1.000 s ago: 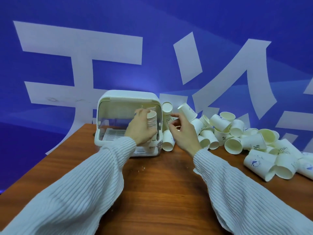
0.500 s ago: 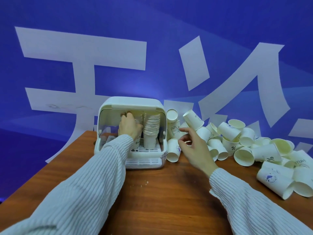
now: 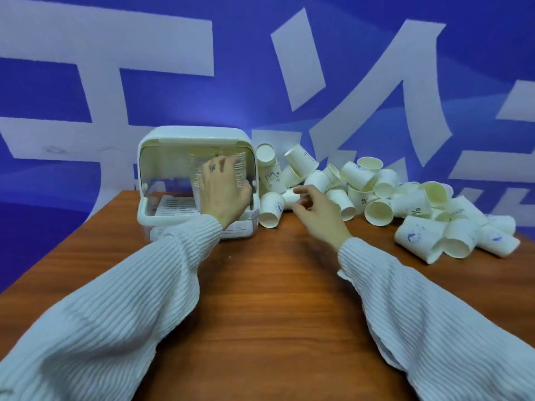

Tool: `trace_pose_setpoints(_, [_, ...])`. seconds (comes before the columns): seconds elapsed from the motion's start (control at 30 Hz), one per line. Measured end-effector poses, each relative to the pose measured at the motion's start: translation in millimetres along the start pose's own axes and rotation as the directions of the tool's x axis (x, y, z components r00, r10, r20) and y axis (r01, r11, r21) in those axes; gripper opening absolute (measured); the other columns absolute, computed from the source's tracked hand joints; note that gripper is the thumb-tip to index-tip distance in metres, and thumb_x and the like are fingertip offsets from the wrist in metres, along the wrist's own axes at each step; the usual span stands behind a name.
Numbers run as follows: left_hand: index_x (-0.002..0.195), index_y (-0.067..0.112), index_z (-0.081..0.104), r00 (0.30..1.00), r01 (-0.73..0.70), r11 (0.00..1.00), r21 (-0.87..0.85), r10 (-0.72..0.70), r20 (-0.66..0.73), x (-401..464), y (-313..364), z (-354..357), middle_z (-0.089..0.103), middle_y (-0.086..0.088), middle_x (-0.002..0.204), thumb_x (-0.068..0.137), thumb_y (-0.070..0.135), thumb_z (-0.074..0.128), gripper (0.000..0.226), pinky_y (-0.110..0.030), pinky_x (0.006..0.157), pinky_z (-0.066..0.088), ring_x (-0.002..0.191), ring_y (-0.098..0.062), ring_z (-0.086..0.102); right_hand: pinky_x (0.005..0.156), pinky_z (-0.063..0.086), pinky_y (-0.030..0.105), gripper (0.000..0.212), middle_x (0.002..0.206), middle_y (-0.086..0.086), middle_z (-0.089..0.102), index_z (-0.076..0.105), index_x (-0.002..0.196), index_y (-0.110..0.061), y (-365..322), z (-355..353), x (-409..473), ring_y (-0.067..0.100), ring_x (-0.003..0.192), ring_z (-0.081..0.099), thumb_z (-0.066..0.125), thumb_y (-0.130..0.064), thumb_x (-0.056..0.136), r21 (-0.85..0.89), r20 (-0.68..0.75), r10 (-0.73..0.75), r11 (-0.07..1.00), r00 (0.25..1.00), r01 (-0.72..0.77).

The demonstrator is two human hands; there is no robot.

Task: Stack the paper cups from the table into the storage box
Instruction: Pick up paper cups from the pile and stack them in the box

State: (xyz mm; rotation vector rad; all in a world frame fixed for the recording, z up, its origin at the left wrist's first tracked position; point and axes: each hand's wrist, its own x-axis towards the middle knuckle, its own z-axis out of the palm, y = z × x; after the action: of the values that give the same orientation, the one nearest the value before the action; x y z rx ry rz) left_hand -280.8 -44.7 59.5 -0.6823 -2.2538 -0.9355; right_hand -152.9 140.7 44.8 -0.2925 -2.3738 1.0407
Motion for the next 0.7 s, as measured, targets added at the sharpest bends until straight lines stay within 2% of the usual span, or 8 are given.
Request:
trace_pose_setpoints(0.1, [0.129,0.013,0.061,0.973,-0.088,0.99,-0.109,0.109,0.202,-25.1,34.4,12.8,0.055,-0.01,0.129,0.087,0.032,0.058,0.046,-0.045,0.103,0.041,0.122,-0.034,0.049,0.079,0.047,0.024,0.031,0.097,-0.01,0.067,0.062,0.125,-0.028,3.8,-15.0,-13.4,0.004,0.09,0.062,0.061,-0.026,0.094,-0.05,0.004,0.026,0.998,1.0,-0.025])
trace_pose_setpoints(0.2, [0.128,0.013,0.061,0.93,-0.13,0.975,-0.18,0.183,0.318,-51.0,68.1,34.7,0.054,-0.012,0.129,0.089,0.027,0.064,0.041,-0.046,0.102,0.043,0.121,-0.034,0.052,0.083,0.054,0.032,0.027,0.099,-0.009,0.07,0.064,0.121,-0.027,17.7,-33.3,-31.3,0.01,0.09,0.066,0.061,-0.028,0.094,-0.09,-0.001,0.054,0.995,0.999,-0.053])
trace_pose_setpoints(0.3, [0.132,0.015,0.059,0.87,-0.179,0.955,-0.235,0.265,0.416,-74.4,104.2,58.0,0.054,-0.011,0.131,0.091,0.031,0.064,0.044,-0.043,0.102,0.044,0.122,-0.031,0.053,0.096,0.053,0.038,0.034,0.12,-0.006,0.067,0.062,0.127,-0.026,47.8,-62.7,-49.5,0.012,0.108,0.063,0.062,-0.032,0.094,-0.084,-0.219,0.11,0.988,0.969,-0.131])
trace_pose_setpoints(0.33, [0.134,0.016,0.057,0.848,-0.188,0.95,-0.249,0.285,0.447,-81.4,116.1,64.9,0.052,-0.01,0.133,0.093,0.034,0.063,0.045,-0.044,0.102,0.044,0.123,-0.029,0.052,0.099,0.052,0.039,0.035,0.125,-0.005,0.063,0.06,0.129,-0.025,59.5,-74.2,-56.0,0.013,0.113,0.061,0.062,-0.031,0.094,-0.036,-0.358,0.146,0.985,0.922,-0.17])
trace_pose_setpoints(0.4, [0.136,0.02,0.054,0.808,-0.189,0.941,-0.281,0.312,0.5,-95.3,140.0,79.8,0.049,-0.006,0.137,0.094,0.039,0.06,0.046,-0.041,0.099,0.045,0.125,-0.025,0.05,0.102,0.049,0.04,0.032,0.128,-0.006,0.056,0.06,0.124,-0.027,84.3,-97.8,-72.6,0.016,0.118,0.056,0.063,-0.025,0.092,0.079,-0.61,0.261,0.96,0.748,-0.27])
trace_pose_setpoints(0.47, [0.138,0.022,0.053,0.776,-0.204,0.928,-0.312,0.348,0.527,-107.4,163.8,94.1,0.046,-0.002,0.14,0.096,0.041,0.059,0.047,-0.038,0.095,0.045,0.125,-0.022,0.049,0.106,0.045,0.04,0.023,0.134,-0.004,0.05,0.06,0.113,-0.03,106.1,-115.6,-86.5,0.021,0.124,0.051,0.064,-0.024,0.091,0.099,-0.697,0.365,0.902,0.617,-0.421])
trace_pose_setpoints(0.57, [0.139,0.021,0.053,0.757,-0.214,0.907,-0.363,0.388,0.525,-122.7,194.0,113.3,0.046,-0.003,0.142,0.096,0.038,0.06,0.047,-0.037,0.103,0.043,0.129,-0.021,0.047,0.106,0.041,0.037,0.017,0.135,0.0,0.052,0.068,0.107,-0.032,130.0,-129.1,-91.5,0.025,0.124,0.05,0.065,-0.032,0.09,-0.002,-0.649,0.411,0.84,0.64,-0.542])
trace_pose_setpoints(0.7, [0.144,0.02,0.047,0.814,-0.194,0.891,-0.411,0.38,0.439,-144.7,208.8,131.2,0.043,-0.005,0.145,0.09,0.033,0.065,0.058,-0.045,0.108,0.042,0.132,-0.025,0.043,0.089,0.052,0.036,0.016,0.111,-0.001,0.072,0.073,0.105,-0.029,134.1,-129.2,-88.4,0.024,0.108,0.064,0.061,-0.028,0.093,0.042,-0.57,0.447,0.853,0.689,-0.52])
